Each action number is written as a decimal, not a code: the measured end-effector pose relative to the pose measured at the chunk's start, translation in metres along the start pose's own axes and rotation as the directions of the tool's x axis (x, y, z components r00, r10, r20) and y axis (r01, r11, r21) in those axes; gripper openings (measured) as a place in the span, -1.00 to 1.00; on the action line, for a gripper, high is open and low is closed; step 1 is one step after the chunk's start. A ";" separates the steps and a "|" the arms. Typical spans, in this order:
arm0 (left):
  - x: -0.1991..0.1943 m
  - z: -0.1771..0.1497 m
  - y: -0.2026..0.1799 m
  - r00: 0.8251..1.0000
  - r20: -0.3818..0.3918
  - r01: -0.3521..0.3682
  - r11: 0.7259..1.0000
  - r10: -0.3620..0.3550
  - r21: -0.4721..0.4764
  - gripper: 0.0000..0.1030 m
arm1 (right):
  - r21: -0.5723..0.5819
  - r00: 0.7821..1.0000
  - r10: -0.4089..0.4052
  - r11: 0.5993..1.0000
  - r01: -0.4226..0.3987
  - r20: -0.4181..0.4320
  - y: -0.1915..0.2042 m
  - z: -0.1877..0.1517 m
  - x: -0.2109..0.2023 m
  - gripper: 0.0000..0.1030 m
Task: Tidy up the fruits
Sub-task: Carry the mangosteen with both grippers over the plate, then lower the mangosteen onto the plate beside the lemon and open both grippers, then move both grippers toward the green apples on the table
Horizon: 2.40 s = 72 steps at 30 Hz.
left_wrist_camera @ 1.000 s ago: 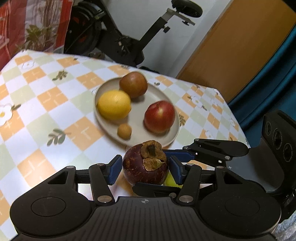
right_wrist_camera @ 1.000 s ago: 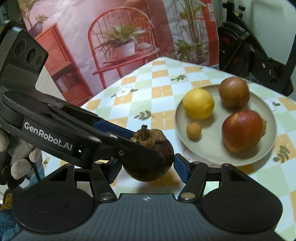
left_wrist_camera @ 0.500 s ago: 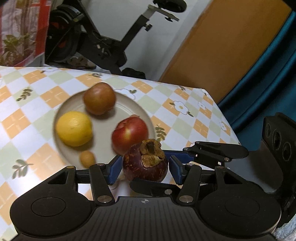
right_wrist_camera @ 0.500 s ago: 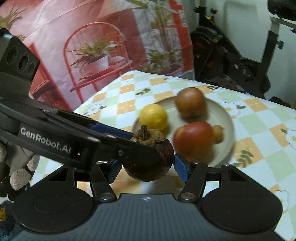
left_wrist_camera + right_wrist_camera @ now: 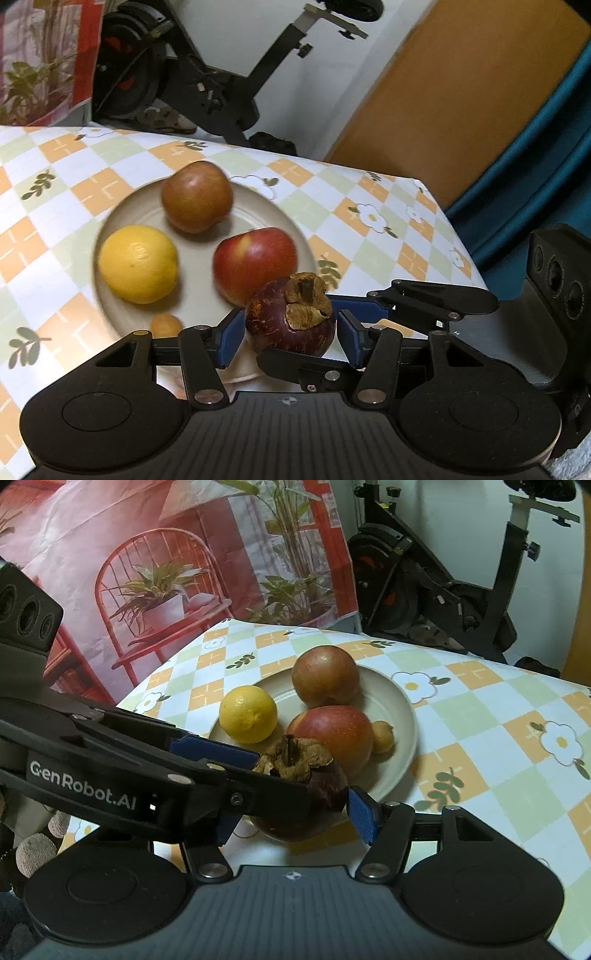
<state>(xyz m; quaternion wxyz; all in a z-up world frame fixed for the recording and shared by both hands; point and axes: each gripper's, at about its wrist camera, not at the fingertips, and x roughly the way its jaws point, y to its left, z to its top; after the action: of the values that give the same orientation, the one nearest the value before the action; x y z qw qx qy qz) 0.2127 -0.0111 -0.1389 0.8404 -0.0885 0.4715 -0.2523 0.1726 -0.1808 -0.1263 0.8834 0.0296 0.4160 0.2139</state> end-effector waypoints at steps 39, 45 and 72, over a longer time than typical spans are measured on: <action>-0.008 0.000 0.028 0.985 0.020 -0.169 0.986 0.169 -0.003 0.13 | -0.073 0.999 -0.007 0.997 0.003 -0.045 0.028 0.008 0.028 0.25; -0.021 -0.005 0.024 0.984 0.042 -0.171 0.985 0.171 -0.007 0.13 | -0.094 1.000 -0.020 0.995 0.018 -0.018 0.029 -0.001 0.003 0.26; -0.095 -0.078 -0.014 0.986 0.106 -0.139 0.985 0.128 0.107 0.12 | -0.039 0.987 -0.091 0.994 0.097 0.135 0.051 -0.069 -0.075 0.26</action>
<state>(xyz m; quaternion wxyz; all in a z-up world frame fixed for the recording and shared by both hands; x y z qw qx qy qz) 0.1021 0.0319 -0.1046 0.8815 -0.0211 0.4189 -0.2171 0.0606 -0.1734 -0.1053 0.9187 0.0039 0.3521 0.1788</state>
